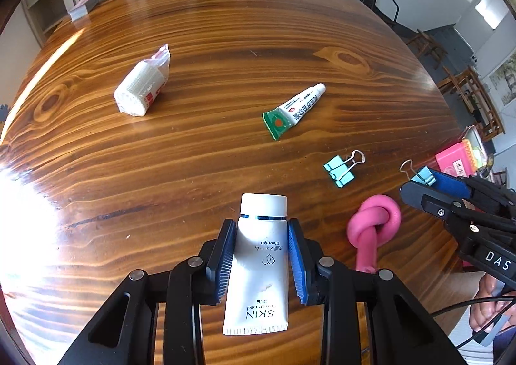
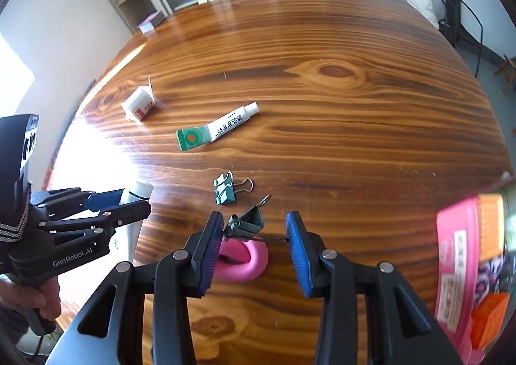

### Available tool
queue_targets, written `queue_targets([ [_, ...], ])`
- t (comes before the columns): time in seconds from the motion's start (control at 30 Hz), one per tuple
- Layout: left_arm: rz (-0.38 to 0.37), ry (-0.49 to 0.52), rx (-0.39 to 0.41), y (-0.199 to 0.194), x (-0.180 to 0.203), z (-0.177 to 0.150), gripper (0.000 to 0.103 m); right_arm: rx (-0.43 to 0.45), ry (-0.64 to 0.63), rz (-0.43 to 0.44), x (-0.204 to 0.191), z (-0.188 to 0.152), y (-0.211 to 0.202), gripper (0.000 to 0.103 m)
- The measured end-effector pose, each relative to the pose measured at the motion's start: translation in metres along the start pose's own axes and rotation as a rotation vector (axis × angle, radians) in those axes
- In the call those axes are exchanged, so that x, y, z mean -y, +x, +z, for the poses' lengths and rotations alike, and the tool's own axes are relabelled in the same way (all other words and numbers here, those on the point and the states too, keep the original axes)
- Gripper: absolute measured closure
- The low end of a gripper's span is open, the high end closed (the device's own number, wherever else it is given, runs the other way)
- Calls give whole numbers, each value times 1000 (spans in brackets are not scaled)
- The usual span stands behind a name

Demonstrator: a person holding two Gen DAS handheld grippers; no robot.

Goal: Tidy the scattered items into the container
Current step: 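Hold the white tube in the left tool while the right tool grasps the teal binder clip, then carry the white tube and binder clip over the pink tin and release both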

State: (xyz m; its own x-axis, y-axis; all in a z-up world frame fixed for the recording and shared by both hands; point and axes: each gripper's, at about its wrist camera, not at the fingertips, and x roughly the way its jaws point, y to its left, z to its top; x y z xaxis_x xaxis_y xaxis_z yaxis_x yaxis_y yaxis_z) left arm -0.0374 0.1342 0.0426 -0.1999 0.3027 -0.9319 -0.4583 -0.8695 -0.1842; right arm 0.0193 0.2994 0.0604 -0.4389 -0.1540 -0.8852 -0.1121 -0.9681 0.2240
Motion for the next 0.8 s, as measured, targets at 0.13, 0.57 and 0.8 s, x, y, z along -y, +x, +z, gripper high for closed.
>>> queue_targets([
  [0.13, 10, 9, 33, -18, 10, -4, 70, 35, 15, 12, 4, -10, -20, 59],
  [0.57, 3, 69, 96, -62, 82, -30, 70, 128, 60, 27, 33, -43, -78, 59],
  [0.8, -31, 138, 93, -65, 143, -40, 70, 166, 130, 0, 74, -70, -113, 59],
])
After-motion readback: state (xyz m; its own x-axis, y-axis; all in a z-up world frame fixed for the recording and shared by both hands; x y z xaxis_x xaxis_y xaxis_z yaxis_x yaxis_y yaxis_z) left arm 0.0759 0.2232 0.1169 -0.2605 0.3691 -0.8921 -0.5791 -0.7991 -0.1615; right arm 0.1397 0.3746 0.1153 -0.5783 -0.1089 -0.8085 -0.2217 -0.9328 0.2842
